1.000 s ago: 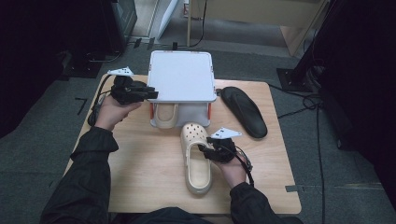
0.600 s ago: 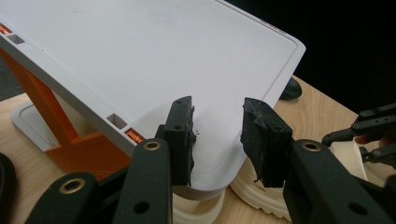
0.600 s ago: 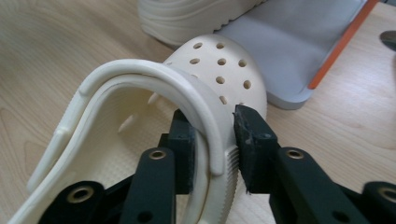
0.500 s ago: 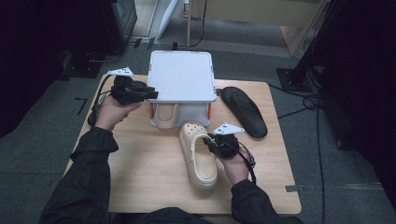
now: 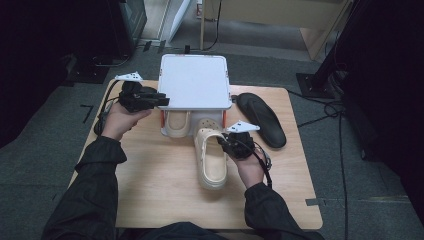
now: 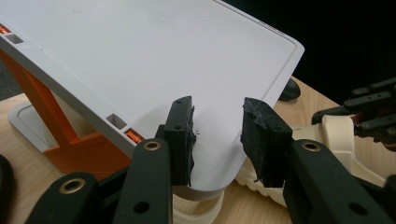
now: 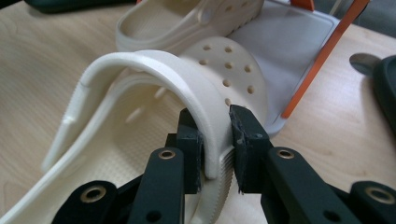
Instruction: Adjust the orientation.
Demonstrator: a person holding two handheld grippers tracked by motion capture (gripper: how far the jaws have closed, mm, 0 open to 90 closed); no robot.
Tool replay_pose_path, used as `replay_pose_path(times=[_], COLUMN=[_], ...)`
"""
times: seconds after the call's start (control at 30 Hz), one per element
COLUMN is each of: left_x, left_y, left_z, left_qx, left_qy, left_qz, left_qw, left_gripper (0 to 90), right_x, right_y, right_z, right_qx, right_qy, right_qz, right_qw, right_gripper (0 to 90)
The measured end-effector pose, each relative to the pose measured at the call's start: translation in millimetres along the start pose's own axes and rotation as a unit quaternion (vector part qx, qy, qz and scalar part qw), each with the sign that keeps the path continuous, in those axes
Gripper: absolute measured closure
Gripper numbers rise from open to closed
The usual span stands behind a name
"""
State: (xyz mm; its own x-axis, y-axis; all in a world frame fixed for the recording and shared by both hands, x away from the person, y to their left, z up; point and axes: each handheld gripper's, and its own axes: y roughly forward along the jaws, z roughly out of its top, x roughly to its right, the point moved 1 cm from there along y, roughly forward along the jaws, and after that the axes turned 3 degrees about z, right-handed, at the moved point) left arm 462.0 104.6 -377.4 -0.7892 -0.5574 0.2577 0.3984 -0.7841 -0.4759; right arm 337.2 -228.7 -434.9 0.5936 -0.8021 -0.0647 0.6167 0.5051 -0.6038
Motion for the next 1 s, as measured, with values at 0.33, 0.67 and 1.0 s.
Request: replay_pose_path(times=[0.33,0.67,1.0], left_x=[-0.9,-0.3,-0.6], left_y=[0.5,1.3,1.3], left_z=[-0.3,-0.2,-0.4], left_qx=[0.002,0.004,0.004], left_qy=[-0.003,-0.002,-0.004], left_qz=[-0.004,-0.003,-0.004], left_qw=[1.0,1.0,1.0], left_gripper=[64.4,64.4,64.5], right_x=[-0.5,-2.0,3.2], right_y=[8.4,19.9,22.0], right_z=[18.4,13.4,3.7], right_qx=[0.012,-0.004,-0.005], right_qy=[-0.016,-0.022,-0.001], right_qz=[-0.008,-0.01,0.019], right_qw=[0.9998,0.9997,0.9998], right_gripper=[77.1,73.2,62.7])
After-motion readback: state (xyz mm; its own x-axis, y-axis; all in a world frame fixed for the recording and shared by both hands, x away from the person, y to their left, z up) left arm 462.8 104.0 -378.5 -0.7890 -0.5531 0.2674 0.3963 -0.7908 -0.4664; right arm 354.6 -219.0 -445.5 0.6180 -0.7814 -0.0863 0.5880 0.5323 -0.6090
